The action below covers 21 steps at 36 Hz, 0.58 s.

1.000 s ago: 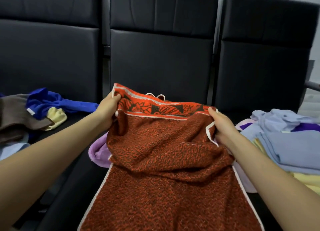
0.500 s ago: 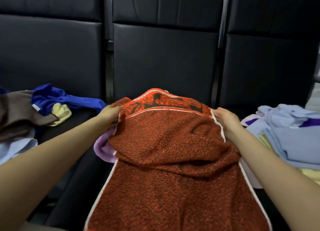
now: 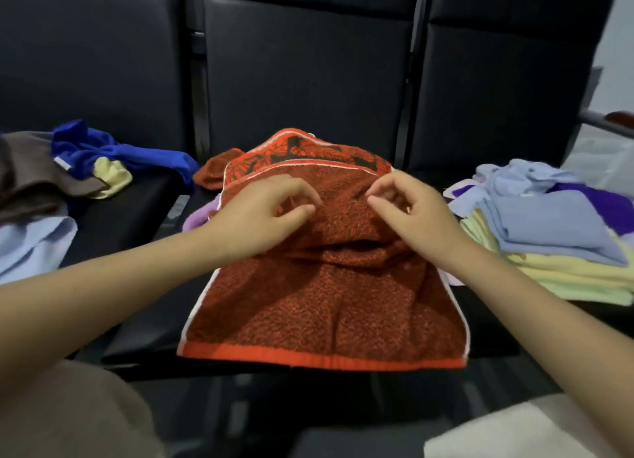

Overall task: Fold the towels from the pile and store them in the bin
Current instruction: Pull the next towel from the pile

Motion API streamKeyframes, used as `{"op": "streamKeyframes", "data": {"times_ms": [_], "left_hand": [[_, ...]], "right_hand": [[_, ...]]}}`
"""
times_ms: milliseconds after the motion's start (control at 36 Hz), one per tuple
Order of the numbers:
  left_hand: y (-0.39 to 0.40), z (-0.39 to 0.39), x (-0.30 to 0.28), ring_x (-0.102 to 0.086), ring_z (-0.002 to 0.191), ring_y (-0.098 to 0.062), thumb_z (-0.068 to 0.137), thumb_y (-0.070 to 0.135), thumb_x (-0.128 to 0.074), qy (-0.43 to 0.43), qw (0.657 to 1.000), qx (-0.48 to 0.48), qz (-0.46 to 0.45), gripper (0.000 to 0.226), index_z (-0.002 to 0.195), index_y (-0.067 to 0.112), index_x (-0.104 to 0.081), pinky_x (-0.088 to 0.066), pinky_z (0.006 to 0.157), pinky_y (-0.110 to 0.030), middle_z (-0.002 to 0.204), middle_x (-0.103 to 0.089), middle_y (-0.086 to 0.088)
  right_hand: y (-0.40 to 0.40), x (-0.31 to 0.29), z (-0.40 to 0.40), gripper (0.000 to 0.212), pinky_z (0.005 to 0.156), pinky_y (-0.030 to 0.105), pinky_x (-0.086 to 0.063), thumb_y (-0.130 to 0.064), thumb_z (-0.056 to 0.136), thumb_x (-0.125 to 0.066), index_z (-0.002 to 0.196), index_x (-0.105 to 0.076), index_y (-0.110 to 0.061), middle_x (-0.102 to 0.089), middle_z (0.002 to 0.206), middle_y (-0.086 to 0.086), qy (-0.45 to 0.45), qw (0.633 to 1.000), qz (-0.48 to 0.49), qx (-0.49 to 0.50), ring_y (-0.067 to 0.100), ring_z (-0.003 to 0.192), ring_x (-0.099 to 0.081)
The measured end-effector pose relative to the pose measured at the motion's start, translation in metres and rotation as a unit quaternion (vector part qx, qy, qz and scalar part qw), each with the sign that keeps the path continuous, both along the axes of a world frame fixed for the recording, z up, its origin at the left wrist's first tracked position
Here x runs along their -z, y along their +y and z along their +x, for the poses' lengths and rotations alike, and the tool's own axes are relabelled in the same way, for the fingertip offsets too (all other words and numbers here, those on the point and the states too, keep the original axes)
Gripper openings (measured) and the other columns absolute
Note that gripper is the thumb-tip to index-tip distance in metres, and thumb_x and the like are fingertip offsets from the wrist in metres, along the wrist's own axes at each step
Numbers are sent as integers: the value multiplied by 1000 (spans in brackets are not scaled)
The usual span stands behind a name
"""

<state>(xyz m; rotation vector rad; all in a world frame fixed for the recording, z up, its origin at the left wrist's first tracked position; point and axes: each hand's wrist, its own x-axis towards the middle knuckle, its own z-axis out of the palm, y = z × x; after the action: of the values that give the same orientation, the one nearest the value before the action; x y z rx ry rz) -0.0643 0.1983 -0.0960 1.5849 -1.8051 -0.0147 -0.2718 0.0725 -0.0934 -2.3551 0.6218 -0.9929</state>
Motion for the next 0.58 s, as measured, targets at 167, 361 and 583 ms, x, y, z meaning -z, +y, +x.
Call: {"op": "streamKeyframes", "data": {"times_ms": [167, 361, 583], "left_hand": [[38, -16, 30, -58, 76, -5, 87, 45, -46, -84, 985, 106, 111, 29, 85, 22, -66, -46, 75, -31, 82, -62, 11], [53, -21, 59, -44, 79, 9, 88, 42, -49, -126, 974, 136, 131, 12, 91, 32, -56, -38, 71, -15, 79, -48, 17], [46, -25, 56, -49, 78, 3, 86, 51, -47, -103, 971, 151, 153, 20, 90, 33, -55, -38, 70, -14, 80, -52, 14]], "right_hand": [[32, 39, -44, 24, 62, 17, -35, -51, 85, -62, 75, -52, -31, -50, 64, -13, 199, 973, -88, -75, 5, 64, -50], [49, 83, -63, 67, 93, 25, -31, -68, 74, -63, 128, -52, -31, -49, 112, -6, 272, 923, -238, -133, 8, 104, -43], [54, 83, -44, 22, 83, 22, -38, -42, 87, -66, 98, -71, -23, -54, 96, -9, 169, 956, -176, -160, 3, 90, -46]]}}
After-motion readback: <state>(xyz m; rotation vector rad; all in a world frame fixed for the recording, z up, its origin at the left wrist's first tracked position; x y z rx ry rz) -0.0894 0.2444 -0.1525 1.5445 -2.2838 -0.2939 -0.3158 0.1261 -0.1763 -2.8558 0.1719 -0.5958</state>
